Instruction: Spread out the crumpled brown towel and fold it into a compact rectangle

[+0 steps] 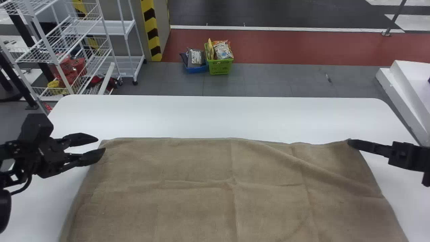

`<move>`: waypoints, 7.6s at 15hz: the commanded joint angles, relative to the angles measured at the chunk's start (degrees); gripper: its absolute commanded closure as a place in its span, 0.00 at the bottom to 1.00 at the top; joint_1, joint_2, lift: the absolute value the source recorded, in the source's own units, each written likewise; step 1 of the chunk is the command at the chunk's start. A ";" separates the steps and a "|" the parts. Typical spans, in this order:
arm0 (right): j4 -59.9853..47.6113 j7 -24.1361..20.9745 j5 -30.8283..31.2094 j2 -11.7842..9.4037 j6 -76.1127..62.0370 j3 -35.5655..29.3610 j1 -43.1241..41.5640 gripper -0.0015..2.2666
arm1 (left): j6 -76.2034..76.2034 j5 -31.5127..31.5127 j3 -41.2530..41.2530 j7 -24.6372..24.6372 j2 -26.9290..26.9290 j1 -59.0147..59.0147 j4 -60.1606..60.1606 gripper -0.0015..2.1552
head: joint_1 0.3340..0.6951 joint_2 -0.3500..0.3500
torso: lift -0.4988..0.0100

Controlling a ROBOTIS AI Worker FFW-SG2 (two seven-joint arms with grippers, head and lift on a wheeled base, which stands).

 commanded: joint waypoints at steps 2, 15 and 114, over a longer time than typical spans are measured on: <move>-0.20 -0.01 0.05 0.19 0.23 -0.04 0.55 0.45 | 2.26 -0.23 -1.96 0.24 -0.94 -1.64 0.25 0.31 | 1.00 0.50 | 0.73; -0.73 0.34 -0.31 0.19 0.23 -0.74 0.73 0.45 | 6.48 -4.45 -5.21 0.59 -0.24 -6.91 6.22 0.81 | 1.00 0.48 | 0.73; -38.08 25.14 1.01 0.10 8.66 -15.77 33.51 0.45 | -53.99 18.13 27.22 -31.41 -3.49 36.33 -22.34 0.80 | 1.00 0.43 | 0.73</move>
